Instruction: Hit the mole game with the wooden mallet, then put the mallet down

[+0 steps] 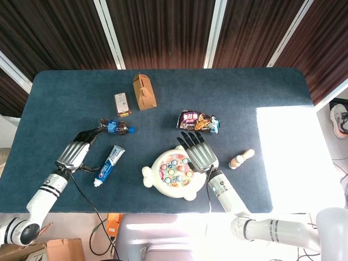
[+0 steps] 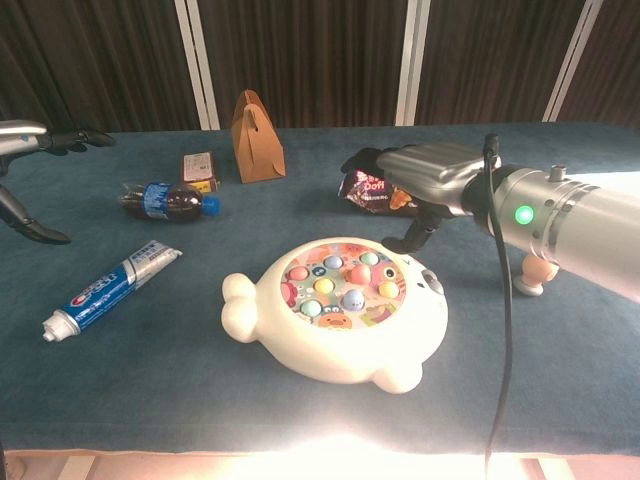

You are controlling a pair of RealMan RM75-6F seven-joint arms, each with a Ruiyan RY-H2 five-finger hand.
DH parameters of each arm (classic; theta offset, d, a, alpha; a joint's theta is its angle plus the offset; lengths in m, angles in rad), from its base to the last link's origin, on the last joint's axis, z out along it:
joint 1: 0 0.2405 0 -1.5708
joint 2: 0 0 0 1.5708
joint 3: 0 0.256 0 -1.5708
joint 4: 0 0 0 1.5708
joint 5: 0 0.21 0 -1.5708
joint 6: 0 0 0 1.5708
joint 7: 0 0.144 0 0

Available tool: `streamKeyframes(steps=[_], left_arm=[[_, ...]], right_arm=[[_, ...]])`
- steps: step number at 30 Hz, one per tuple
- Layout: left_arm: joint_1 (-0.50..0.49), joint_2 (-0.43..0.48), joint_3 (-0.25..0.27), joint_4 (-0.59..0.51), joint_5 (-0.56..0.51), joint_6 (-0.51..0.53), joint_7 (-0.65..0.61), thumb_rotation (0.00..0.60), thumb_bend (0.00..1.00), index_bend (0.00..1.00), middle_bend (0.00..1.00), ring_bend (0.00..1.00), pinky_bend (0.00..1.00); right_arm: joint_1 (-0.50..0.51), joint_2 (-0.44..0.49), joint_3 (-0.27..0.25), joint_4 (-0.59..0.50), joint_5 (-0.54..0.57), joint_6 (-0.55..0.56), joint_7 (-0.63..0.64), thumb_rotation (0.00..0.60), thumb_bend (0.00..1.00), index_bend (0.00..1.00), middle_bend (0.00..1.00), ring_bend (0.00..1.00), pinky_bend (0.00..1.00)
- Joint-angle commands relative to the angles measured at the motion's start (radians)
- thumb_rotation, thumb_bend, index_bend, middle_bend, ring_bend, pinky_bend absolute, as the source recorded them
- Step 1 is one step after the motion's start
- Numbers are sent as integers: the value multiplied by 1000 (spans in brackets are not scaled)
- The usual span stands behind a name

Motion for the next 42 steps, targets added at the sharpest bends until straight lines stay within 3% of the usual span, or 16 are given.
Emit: streamKeyframes(steps=[1, 6, 10, 14, 19, 24, 30, 38, 42], left_arm=[[9, 15, 11, -17, 21, 22, 9, 600, 142, 0, 0, 0, 69], [66, 86, 60, -76, 113, 95, 15, 600, 140, 0, 0, 0, 69], [179, 185, 159, -110, 237, 222, 46, 600, 125, 0, 0, 0, 69], [331, 191, 243, -23, 348, 416, -11, 600, 116, 0, 0, 0, 69], [520, 121, 300, 172, 377, 620, -145, 600, 115, 0, 0, 0, 69], [617, 28, 317, 352, 423, 738, -226, 600, 115, 0, 0, 0, 69], [649, -71, 305, 515, 477, 809, -281, 600, 117, 0, 0, 0, 69], [654, -101, 279, 539, 465, 782, -235, 600, 117, 0, 0, 0, 69], [654, -102, 264, 535, 446, 759, -223, 600, 117, 0, 0, 0, 69]], right_arm=[[5, 15, -9, -14, 9, 16, 0, 600, 281, 0, 0, 0, 0], [-24, 102, -39, -73, -32, 38, 48, 600, 281, 0, 0, 0, 0], [-101, 270, -95, -151, -140, 53, 163, 600, 276, 0, 0, 0, 0], [-180, 425, -159, -163, -289, 67, 345, 600, 258, 22, 0, 0, 0], [-250, 528, -250, -48, -498, 96, 587, 600, 255, 5, 0, 0, 0], [-290, 500, -303, 124, -600, 139, 706, 600, 254, 28, 0, 0, 0], [-282, 386, -317, 355, -631, 108, 842, 600, 254, 102, 0, 0, 0], [-221, 231, -311, 628, -664, 43, 988, 600, 255, 244, 1, 0, 0], [-197, 178, -317, 713, -692, 45, 1041, 600, 291, 336, 57, 0, 0]])
